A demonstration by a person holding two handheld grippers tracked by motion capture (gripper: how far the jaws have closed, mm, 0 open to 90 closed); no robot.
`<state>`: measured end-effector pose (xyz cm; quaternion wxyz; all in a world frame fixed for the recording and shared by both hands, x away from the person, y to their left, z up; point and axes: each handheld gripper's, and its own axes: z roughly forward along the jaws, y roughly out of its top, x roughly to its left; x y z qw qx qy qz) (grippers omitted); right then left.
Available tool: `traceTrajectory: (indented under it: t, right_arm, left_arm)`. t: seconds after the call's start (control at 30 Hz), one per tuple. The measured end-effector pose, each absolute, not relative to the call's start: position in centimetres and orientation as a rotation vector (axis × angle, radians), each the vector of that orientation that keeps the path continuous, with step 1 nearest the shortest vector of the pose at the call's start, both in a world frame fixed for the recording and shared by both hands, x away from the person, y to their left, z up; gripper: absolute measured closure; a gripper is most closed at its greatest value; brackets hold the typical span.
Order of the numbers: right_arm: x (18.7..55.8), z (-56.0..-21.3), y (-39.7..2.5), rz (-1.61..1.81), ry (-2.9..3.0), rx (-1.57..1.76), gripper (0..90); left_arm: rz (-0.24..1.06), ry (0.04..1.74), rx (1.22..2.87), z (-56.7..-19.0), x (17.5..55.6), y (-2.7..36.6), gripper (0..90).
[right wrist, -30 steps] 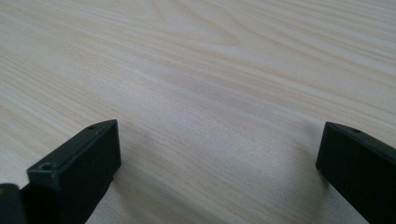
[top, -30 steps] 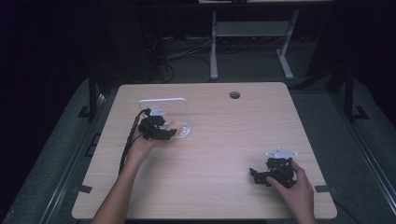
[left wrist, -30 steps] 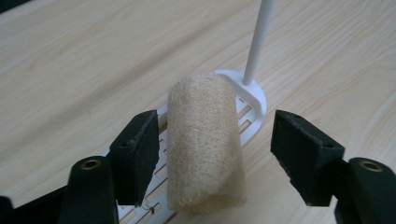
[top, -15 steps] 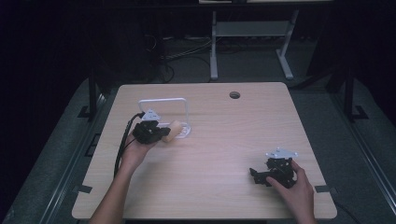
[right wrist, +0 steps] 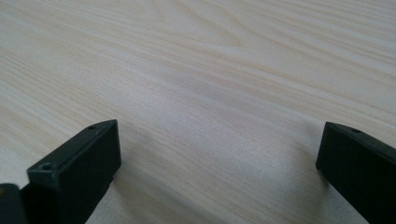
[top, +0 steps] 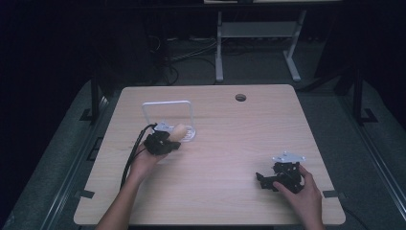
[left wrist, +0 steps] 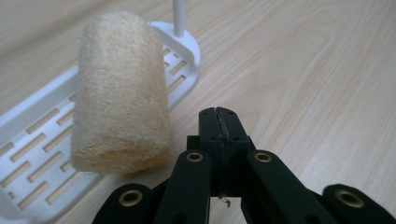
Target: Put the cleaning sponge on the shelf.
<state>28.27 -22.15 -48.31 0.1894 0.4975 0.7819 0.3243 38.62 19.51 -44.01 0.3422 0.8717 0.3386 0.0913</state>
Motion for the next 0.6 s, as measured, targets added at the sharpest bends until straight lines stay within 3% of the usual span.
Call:
traceTrajectory:
  t: [0.6]
  right_arm:
    - [28.3, -48.3, -22.1, 0.911, 2.199, 1.399, 0.0]
  left_arm:
    - [0.327, 0.995, 2.26, -44.4, 39.4, 21.8, 88.6]
